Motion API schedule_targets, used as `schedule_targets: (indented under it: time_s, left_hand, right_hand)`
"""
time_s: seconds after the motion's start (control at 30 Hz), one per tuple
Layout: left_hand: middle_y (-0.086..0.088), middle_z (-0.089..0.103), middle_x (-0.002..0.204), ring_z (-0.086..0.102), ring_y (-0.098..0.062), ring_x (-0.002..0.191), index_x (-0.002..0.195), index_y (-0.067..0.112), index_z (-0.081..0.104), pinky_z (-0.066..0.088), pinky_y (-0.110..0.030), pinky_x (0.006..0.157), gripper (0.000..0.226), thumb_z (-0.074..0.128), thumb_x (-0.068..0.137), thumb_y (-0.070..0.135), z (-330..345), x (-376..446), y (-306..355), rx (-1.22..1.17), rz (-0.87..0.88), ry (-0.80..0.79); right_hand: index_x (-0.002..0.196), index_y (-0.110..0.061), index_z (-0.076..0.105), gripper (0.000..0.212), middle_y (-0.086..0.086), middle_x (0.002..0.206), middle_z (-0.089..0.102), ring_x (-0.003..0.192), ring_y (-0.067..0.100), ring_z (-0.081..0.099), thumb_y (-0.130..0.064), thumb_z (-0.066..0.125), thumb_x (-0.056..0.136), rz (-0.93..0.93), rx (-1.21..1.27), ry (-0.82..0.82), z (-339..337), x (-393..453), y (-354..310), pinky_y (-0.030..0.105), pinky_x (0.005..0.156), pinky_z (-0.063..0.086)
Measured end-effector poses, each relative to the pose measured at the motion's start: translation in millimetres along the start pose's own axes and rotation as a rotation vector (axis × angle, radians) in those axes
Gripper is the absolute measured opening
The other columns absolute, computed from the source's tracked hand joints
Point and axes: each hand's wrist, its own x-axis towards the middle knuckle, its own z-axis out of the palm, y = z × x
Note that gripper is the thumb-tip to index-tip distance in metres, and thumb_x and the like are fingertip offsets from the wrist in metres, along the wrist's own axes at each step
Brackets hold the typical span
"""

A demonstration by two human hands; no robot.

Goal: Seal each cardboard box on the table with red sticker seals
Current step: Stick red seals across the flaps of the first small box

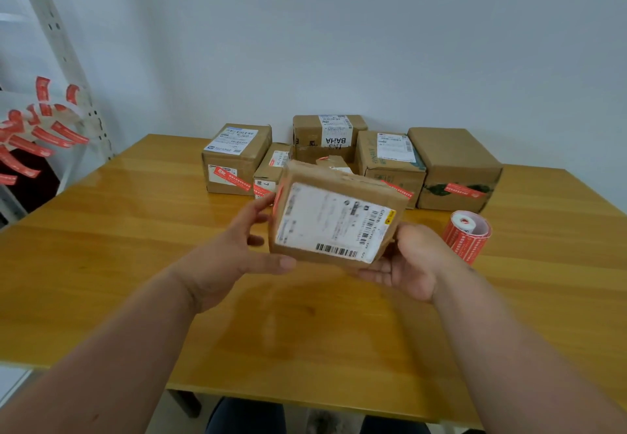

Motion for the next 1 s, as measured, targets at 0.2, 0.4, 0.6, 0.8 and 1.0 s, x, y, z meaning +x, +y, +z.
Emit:
schedule_targets:
  time_s: [0.2,0.4,0.6,0.8,1.0]
  left_hand:
    - [0.015,0.06,0.121,0.054,-0.006,0.114,0.126,0.047,0.048,0.05,-0.035,0.092,0.085,0.085,0.053,0.023,7,0,12,0.045,0.158,0.16]
    - [0.017,0.035,0.138,0.037,-0.004,0.129,0.145,0.036,0.029,0.04,-0.033,0.106,0.101,0.087,0.063,0.018,11,-2,22,0.383,0.276,0.306]
    - [0.016,0.036,0.141,0.036,-0.005,0.13,0.143,0.04,0.026,0.041,-0.025,0.1,0.098,0.083,0.068,0.015,20,1,24,0.371,0.277,0.253]
    - [0.014,0.04,0.137,0.042,-0.01,0.124,0.144,0.04,0.027,0.043,-0.024,0.095,0.096,0.082,0.07,0.012,20,0,24,0.308,0.238,0.231]
    - [0.02,0.041,0.138,0.04,-0.002,0.127,0.145,0.04,0.027,0.04,-0.034,0.108,0.098,0.083,0.066,0.022,18,0,27,0.367,0.261,0.212]
  right_hand:
    - [0.11,-0.005,0.062,0.03,0.021,0.111,0.068,0.104,0.036,0.064,-0.016,0.036,0.101,0.021,0.143,0.149,-1,6,9,0.049,0.094,0.051]
    - [0.093,-0.021,0.065,0.016,0.002,0.096,0.069,0.097,0.024,0.064,-0.031,0.053,0.095,-0.312,-0.069,0.378,1,4,-7,0.043,0.086,0.05]
    - [0.106,-0.027,0.066,0.022,-0.005,0.103,0.067,0.098,0.011,0.062,-0.029,0.07,0.084,-0.692,-0.375,0.08,13,-17,-20,0.032,0.086,0.051]
    - [0.102,-0.034,0.065,0.026,-0.014,0.116,0.06,0.107,0.005,0.055,-0.029,0.075,0.079,-0.665,-0.621,0.012,15,-24,-28,0.038,0.093,0.049]
    - [0.094,-0.035,0.067,0.016,-0.009,0.109,0.06,0.099,0.008,0.056,-0.031,0.074,0.081,-0.657,-0.758,0.041,14,-27,-39,0.026,0.075,0.044]
